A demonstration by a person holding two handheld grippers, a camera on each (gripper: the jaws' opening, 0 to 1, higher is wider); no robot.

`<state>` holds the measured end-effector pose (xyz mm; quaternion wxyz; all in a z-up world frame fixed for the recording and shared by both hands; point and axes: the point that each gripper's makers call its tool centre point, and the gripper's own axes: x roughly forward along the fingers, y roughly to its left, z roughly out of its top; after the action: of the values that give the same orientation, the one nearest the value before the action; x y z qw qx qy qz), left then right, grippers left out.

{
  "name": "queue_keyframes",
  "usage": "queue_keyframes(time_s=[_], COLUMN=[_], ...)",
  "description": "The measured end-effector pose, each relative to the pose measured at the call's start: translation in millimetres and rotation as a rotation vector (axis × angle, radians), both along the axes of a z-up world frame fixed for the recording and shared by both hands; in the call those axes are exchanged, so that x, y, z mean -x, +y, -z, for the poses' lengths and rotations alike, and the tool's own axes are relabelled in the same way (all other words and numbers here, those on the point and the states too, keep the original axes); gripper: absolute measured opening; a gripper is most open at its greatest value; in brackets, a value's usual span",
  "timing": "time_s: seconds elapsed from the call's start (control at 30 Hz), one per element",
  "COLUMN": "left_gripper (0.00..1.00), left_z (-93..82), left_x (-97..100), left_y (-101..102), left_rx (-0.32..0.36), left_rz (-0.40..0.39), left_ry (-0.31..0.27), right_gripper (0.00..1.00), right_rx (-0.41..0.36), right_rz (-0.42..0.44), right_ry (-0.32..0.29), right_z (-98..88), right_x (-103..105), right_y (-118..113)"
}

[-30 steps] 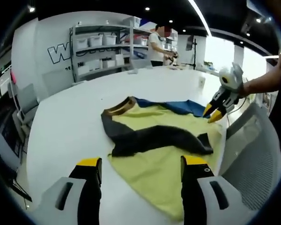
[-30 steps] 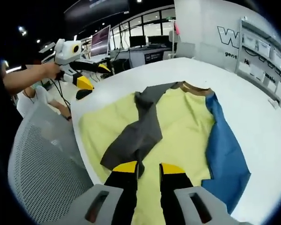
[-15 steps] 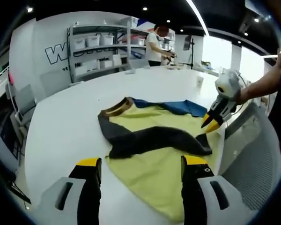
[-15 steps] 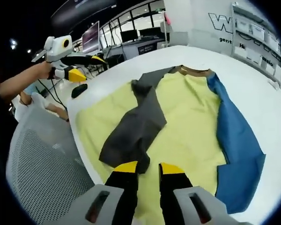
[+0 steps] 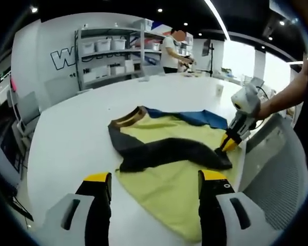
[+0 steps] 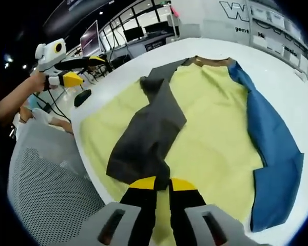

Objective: Fold the garment on the visible template until the final outline fits inside the template.

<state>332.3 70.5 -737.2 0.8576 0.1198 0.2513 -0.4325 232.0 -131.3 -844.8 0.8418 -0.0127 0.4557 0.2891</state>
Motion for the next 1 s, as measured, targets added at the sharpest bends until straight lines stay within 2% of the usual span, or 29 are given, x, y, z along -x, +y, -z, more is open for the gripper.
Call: queue_keyframes(time_s=[0.23, 0.43, 0.57, 0.8, 0.93, 1.0], left_gripper=[0.67, 0.66, 0.66, 0.64, 0.64, 0.65], left_z=[0.4, -0.5, -3.5, -2.3, 0.4, -3.9], left_x=[0.5, -3.8, -5.1, 8.4, 23.2, 31.1], left_y=[2.0, -0.3, -5.8, -18.7, -27.6, -36.0], left_rx=[-0.005, -0.011, -0.012, -0.009, -0.010, 0.021], left_rz=[0.001, 0.009, 0.025, 0.066, 0.098, 0.113], left_ry=[-0.001, -0.003, -0.014, -0.002, 0.012, 0.024], right_gripper=[0.00, 0.00, 0.00, 0.00, 0.00, 0.00], right_rx=[-0.010, -0.031, -0.082, -0.131, -0.146, -0.156], right_rz=[-0.024, -0.059, -0.051, -0.060, -0.070, -0.073], right_ry=[-0.026, -0.101, -0.143, -0.223, -0.249, -0.257], right_z=[-13.6, -43.5, -66.5, -107.0, -119.0, -122.6], right_x=[0.8, -4.2, -11.6, -31.6, -39.5, -43.0], right_y=[3.9, 13.0, 21.8, 38.5, 47.4, 51.8])
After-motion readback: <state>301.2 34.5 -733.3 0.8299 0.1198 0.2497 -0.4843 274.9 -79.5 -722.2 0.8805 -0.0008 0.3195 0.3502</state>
